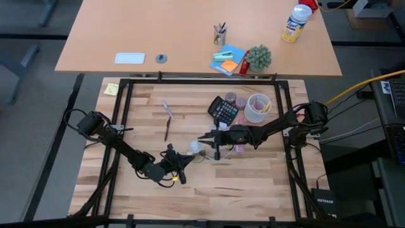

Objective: Screw lightbulb
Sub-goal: Insert the lightbulb into the gold lamp

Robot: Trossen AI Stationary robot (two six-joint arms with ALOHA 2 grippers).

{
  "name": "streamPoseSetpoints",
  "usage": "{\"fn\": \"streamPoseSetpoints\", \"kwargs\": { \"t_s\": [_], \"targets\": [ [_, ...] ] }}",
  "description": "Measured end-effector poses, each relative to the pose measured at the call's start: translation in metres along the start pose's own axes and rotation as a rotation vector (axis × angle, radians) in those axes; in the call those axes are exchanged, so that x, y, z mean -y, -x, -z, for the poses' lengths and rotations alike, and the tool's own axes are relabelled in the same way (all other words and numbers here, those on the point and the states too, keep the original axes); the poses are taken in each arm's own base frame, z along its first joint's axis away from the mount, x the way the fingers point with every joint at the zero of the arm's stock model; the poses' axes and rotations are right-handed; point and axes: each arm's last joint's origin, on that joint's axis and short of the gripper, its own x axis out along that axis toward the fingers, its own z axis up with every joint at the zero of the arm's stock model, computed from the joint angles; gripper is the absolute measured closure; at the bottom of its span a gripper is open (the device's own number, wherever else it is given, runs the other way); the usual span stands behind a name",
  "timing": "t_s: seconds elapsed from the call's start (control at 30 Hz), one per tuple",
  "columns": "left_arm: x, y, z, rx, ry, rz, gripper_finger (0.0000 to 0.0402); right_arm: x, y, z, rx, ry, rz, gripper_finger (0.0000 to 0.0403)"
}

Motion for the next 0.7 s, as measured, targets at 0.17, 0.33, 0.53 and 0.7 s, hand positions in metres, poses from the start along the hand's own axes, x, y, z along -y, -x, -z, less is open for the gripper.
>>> {"fn": "streamPoseSetpoints", "kwargs": {
  "t_s": [0.17, 0.33, 0.53, 0.7],
  "targets": [
    [-0.0018, 0.0, 0.0011, 0.006, -0.003, -0.034, 0.0401, -0.0008, -0.0003, 0.0002, 0.0, -0.005, -0.02, 0.0352],
    [-0.0044, 0.0015, 0.0042, 0.013, 0.007, -0.087, 0.0401, -0.002, -0.0002, 0.0005, 0.0, -0.04, -0.067, 0.0352],
    [-0.0061, 0.002, 0.0059, 0.016, 0.013, -0.114, 0.0401, -0.0033, -0.0002, 0.0015, -0.01, -0.063, -0.116, 0.0352],
    [-0.0071, 0.0024, 0.0057, 0.035, 0.009, -0.145, 0.0401, -0.0043, 0.0, 0.0014, -0.011, -0.09, -0.151, 0.0352]
  ]
}}
